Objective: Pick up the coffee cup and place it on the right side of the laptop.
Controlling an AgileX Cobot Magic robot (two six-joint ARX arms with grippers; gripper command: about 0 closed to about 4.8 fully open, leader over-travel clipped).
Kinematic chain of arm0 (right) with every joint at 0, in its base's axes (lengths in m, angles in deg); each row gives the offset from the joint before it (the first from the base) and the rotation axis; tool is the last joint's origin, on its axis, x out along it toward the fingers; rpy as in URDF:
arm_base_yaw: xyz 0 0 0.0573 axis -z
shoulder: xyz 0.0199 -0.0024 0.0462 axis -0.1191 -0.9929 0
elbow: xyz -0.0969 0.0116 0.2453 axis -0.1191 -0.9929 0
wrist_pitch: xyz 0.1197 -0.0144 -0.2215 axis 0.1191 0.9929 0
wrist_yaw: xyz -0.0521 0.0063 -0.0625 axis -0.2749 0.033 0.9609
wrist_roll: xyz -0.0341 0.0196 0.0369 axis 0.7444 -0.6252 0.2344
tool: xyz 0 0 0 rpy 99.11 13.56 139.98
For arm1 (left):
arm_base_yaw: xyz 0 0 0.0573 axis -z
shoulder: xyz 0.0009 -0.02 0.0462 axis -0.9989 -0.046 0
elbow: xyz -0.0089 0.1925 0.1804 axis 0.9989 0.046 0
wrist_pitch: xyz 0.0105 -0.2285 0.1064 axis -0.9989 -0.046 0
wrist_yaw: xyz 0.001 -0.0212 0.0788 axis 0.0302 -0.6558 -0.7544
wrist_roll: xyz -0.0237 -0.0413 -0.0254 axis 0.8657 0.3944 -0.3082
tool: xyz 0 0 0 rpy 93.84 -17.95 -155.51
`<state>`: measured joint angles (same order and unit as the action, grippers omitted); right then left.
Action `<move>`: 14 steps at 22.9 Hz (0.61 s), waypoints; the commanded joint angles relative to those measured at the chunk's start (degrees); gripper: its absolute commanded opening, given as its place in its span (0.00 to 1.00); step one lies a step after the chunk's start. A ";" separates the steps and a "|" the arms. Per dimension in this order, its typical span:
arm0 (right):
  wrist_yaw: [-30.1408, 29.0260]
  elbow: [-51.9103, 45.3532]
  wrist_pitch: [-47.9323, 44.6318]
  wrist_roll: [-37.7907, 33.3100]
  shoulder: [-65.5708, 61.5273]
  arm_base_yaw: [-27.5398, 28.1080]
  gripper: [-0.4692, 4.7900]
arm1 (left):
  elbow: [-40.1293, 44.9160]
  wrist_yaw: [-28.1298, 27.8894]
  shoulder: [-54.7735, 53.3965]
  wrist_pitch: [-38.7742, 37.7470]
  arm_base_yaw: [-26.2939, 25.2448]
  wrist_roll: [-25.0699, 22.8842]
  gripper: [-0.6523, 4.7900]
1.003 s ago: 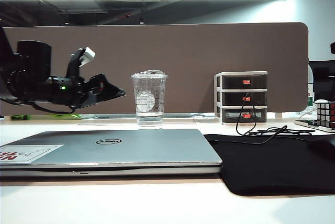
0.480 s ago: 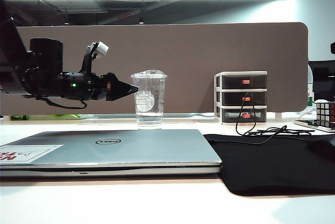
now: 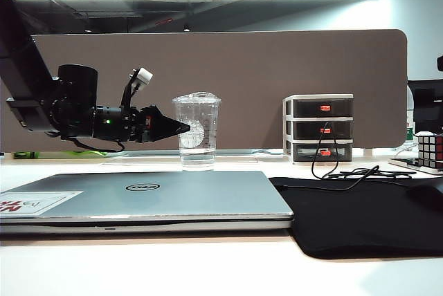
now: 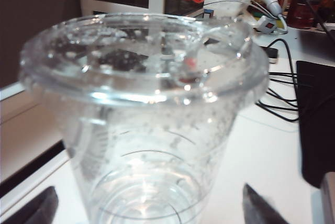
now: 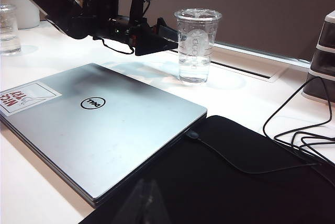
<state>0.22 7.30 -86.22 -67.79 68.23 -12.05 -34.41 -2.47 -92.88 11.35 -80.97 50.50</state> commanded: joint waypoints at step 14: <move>0.04 -0.28 -0.59 0.35 0.11 -0.04 0.09 | -10.40 3.65 -6.05 -5.29 1.51 -0.24 1.00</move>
<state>0.20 7.30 -86.25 -67.62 68.23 -12.05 -44.27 0.83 -98.87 6.06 -79.92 50.50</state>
